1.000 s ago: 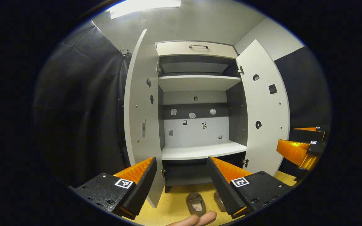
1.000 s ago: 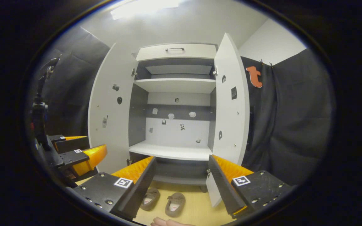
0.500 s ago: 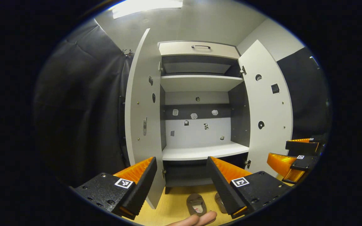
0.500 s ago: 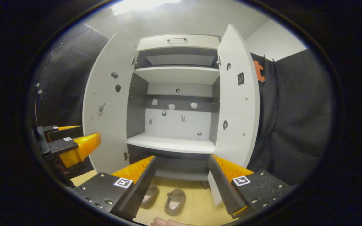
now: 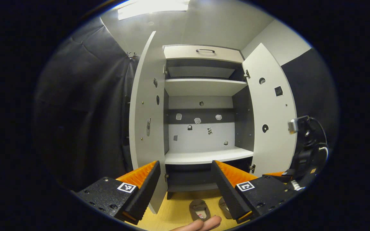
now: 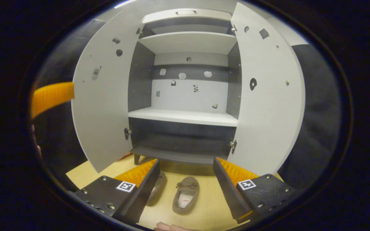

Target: Grab one shoe with the right hand and put it into the shoe cabinet, grab the other shoe with the left hand and put it into the shoe cabinet; then close the right door with the right hand and the left door with the left hand.

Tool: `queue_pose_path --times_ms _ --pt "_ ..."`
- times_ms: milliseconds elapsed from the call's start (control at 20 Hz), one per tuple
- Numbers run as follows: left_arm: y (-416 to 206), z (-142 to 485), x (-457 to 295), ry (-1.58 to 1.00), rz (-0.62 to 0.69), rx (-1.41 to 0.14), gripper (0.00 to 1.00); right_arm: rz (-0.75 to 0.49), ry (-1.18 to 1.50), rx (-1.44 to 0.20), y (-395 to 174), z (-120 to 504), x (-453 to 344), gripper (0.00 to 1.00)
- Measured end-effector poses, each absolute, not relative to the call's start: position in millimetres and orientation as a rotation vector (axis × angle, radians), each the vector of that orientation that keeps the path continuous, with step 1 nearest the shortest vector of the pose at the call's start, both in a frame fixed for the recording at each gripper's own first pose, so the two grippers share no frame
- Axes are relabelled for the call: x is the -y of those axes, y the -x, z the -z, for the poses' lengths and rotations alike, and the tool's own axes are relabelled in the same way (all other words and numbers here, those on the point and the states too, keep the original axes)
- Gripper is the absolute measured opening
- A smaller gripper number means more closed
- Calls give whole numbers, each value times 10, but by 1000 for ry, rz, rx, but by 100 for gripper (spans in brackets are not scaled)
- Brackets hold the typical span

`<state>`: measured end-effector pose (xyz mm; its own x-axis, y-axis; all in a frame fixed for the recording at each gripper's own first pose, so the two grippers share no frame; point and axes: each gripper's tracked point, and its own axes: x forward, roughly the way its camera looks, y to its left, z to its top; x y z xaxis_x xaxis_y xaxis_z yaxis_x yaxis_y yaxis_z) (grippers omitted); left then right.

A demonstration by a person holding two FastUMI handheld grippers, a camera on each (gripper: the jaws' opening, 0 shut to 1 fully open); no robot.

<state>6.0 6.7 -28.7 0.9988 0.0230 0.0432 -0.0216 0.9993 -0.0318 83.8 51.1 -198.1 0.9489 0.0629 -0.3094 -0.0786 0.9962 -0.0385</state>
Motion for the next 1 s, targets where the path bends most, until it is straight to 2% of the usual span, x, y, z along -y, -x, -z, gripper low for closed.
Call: queue_pose_path --times_ms 300,400,450,700,750,850,1000 --pt "26 419 -70 39 -11 30 97 -62 57 -504 -1043 3051 -593 100" --pt "25 444 -106 44 -21 35 98 -67 39 -569 -1066 3387 -667 97" --pt "27 484 -107 47 -19 33 97 -61 35 -597 -1078 3535 -684 100" --pt "-26 588 -127 53 -11 25 98 -50 -4 -688 -1060 4076 -809 99" --pt "-43 597 -139 54 -13 26 98 -43 -12 -693 -1102 4150 -815 86" --pt "-57 613 -121 55 -5 30 98 -6 -8 -729 -1144 4371 -756 76" --pt "-83 630 -88 42 11 39 98 7 -6 -752 -1252 4566 -733 76"
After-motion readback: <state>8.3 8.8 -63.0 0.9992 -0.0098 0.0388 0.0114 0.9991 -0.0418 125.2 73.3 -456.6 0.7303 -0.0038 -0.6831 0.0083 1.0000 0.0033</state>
